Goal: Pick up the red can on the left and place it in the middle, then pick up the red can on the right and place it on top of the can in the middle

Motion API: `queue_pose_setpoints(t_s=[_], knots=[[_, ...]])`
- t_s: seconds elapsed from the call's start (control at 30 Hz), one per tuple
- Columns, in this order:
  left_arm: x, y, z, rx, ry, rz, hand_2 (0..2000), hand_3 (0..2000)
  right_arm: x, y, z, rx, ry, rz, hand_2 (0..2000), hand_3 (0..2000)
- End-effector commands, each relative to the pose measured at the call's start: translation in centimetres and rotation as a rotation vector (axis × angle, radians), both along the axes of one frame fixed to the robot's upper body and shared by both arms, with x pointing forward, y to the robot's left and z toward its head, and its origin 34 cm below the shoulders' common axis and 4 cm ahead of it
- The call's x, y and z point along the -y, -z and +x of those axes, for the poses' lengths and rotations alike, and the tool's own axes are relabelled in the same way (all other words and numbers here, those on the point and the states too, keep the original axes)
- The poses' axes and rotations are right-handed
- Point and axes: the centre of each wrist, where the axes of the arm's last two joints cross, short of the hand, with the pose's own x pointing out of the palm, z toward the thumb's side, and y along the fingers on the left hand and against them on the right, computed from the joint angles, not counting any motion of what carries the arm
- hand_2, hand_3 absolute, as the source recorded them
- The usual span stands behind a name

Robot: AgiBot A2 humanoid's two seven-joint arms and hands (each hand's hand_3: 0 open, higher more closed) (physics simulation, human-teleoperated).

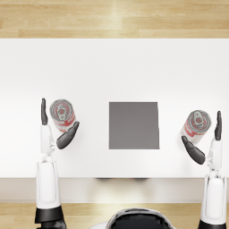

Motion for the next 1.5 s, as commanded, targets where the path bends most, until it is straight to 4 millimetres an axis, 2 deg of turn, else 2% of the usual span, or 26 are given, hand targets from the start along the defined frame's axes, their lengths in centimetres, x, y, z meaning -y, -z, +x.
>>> queue_pose_setpoints(t_s=[0.03,0.17,0.37,0.53,0.63,0.8,1.13,1.17,1.2,1.27,1.3,1.33,1.5], knots=[[-1.0,2.8,1.2,-0.114,-0.037,-0.024,0,0,0.9,1.9,0.7,-0.076,0.033,0.017,0,0],[-1.6,5.5,2.4,-0.225,-0.063,-0.051,0,0,1.3,3.9,1.7,-0.157,0.047,0.035,0,0],[-1.1,8.1,3.8,-0.338,-0.057,-0.069,0,0,1.9,7.7,3.3,-0.307,0.070,0.070,0,0],[-1.0,10.0,4.8,-0.424,-0.066,-0.092,0,0,1.8,9.7,4.2,-0.385,0.072,0.089,0,0],[-1.0,10.6,5.2,-0.453,-0.072,-0.106,0,0,2.1,10.9,4.9,-0.433,0.091,0.109,0,0],[-0.7,11.3,5.8,-0.490,-0.075,-0.123,0,0,2.0,11.1,6.0,-0.447,0.093,0.128,0,0],[-0.6,11.3,7.1,-0.518,-0.074,-0.164,0,0,2.2,12.5,7.3,-0.510,0.095,0.167,0,0],[-0.6,11.2,7.0,-0.508,-0.074,-0.166,1361,327,2.4,12.6,7.4,-0.514,0.099,0.175,1361,327],[-0.7,10.9,6.8,-0.488,-0.065,-0.168,2000,653,2.3,12.1,7.3,-0.498,0.058,0.164,2000,653],[-0.7,10.0,6.4,-0.444,-0.045,-0.168,2000,1307,2.2,11.8,7.1,-0.494,0.012,0.156,2000,1307],[-0.3,9.3,6.2,-0.410,-0.033,-0.154,2000,1520,1.9,11.1,6.8,-0.461,0.012,0.149,2000,1520],[0.0,8.5,6.2,-0.378,-0.026,-0.147,2000,1520,1.9,11.0,6.7,-0.451,0.027,0.153,2000,1520],[4.2,3.9,4.6,-0.183,0.133,-0.043,2000,1520,-0.2,5.9,6.6,-0.255,-0.032,0.109,2000,1520]])
